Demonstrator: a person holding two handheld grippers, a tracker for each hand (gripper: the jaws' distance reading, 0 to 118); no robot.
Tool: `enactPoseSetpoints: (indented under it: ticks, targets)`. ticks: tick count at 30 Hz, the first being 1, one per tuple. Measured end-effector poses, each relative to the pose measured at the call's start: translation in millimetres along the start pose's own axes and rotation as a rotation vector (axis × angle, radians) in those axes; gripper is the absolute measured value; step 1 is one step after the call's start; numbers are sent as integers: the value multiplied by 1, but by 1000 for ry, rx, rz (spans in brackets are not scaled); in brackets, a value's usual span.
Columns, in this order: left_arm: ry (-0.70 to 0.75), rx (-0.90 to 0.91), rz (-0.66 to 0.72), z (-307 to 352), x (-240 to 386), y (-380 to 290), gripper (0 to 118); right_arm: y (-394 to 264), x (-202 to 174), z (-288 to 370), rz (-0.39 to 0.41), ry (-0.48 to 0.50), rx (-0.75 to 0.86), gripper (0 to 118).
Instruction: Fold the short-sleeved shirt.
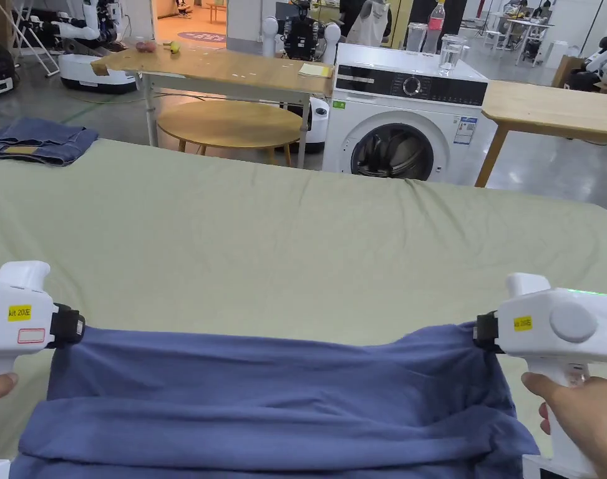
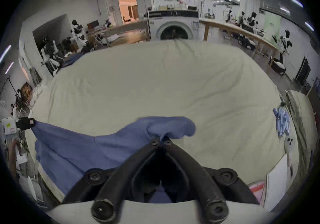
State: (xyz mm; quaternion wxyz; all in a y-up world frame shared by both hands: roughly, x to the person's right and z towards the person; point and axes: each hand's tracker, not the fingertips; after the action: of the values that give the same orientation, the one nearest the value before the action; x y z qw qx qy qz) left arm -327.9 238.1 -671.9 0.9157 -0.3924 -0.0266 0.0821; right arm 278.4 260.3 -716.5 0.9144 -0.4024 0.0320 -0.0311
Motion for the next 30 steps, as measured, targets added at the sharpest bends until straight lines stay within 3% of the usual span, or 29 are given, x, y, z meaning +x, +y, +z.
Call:
enactPoseSetpoints:
  ticks: [8, 15, 23, 30]
  targets:
    - [-50, 78, 35, 52, -13, -33, 0, -58, -5, 89, 33, -1, 73, 0]
    - [-83, 60, 38, 76, -18, -76, 0, -121, 4, 116, 24, 5, 15, 0]
    - [-40, -99, -23, 53, -21, -123, 0, -178, 12, 81, 48, -74, -131, 0]
    - [19, -142, -91, 31, -13, -138, 0, -186, 15, 53, 35, -94, -154, 0]
